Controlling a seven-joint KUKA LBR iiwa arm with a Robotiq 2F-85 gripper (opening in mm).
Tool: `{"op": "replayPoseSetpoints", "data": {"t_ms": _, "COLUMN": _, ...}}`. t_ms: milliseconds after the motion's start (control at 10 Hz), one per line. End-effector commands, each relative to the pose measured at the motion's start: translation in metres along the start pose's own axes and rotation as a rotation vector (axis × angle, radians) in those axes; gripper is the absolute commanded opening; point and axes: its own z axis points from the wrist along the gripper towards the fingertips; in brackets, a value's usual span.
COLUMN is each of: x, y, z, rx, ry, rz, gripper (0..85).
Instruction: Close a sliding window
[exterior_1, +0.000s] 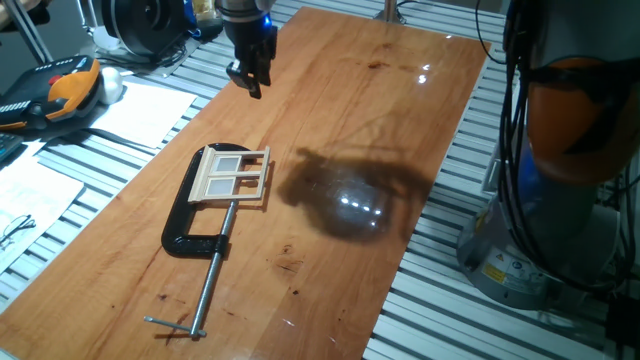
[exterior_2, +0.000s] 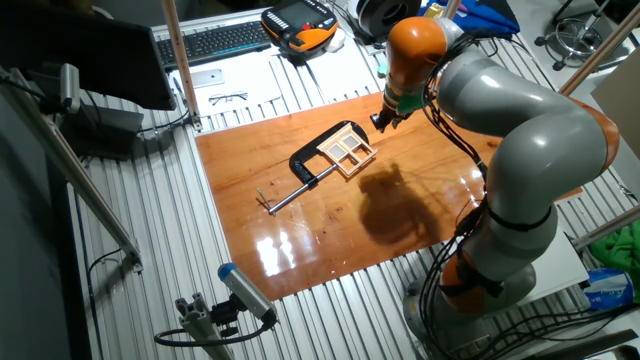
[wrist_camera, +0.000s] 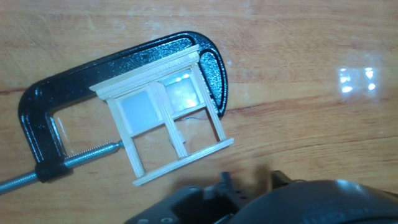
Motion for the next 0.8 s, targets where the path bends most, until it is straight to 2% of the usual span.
{"op": "replayPoseSetpoints", "data": {"t_ms": 0, "x": -0.001, "y": 0.001, "z": 0.003, "rx": -0.012, "ry": 0.001, "rz": 0.008, "gripper": 0.0}}
{"op": "replayPoseSetpoints", "data": {"t_ms": 500, "x": -0.007, "y": 0.005, "z": 0.01, "rx": -0.011, "ry": -0.001, "rz": 0.0, "gripper": 0.0}}
{"op": "replayPoseSetpoints", "data": {"t_ms": 600, "x": -0.011, "y": 0.009, "z": 0.013, "rx": 0.003, "ry": -0.007, "rz": -0.008, "gripper": 0.0}}
{"op": "replayPoseSetpoints", "data": {"t_ms": 700, "x": -0.016, "y": 0.013, "z": 0.02, "rx": -0.003, "ry": -0.007, "rz": -0.008, "gripper": 0.0}}
